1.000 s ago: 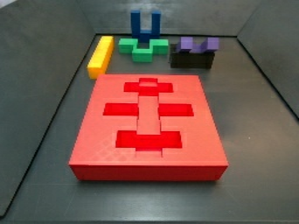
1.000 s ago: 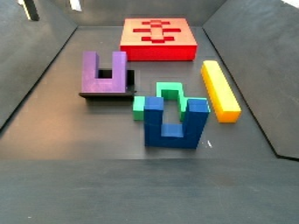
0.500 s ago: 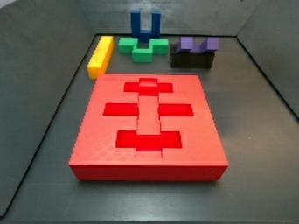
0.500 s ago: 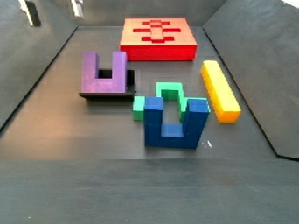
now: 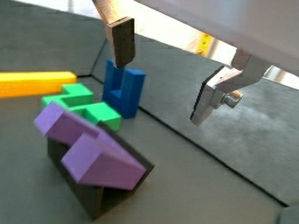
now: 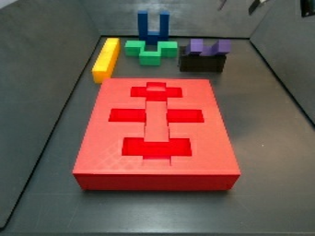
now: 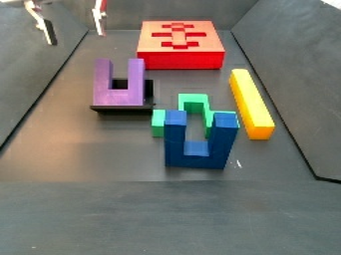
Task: Pick up the purple object. Move up. Place the purple object on the fixture. Regrasp the purple object. Move to above the board. Insert the purple object.
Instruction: Regrasp the purple object.
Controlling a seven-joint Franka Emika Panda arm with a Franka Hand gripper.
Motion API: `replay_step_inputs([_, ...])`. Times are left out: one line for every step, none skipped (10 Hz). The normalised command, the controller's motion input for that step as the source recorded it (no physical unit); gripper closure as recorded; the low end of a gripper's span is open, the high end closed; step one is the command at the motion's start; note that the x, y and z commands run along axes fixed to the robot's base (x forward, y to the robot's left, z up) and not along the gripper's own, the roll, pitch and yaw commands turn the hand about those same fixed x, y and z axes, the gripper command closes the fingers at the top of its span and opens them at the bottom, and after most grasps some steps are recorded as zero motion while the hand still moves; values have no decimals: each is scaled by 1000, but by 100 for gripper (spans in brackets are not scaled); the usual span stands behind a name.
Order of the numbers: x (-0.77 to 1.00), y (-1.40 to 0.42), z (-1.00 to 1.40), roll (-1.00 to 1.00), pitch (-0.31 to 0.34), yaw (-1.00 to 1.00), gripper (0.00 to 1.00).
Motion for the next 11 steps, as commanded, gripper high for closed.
replay_step_inputs([-409,-86,-286,291,-174,129,0])
replay_step_inputs([-263,-197,-303,863,-120,77,0])
replay_step_inputs([-223,-191,-360,997,-69,31,0])
replay_step_inputs([-229,-214,-374,714,-103,103,0])
replay_step_inputs([-34,-180,-257,466,0,69,0])
replay_step_inputs([0,-137,-214,363,0,40,0])
replay_step_inputs([-54,-154,-223,286,0,69,0])
replay_step_inputs([-117,-254,-214,406,-11,71,0])
replay_step_inputs([-6,-360,-160,623,0,80,0])
replay_step_inputs([0,-297,-57,491,0,0,0])
replay_step_inputs([9,-257,-51,389,17,0,0])
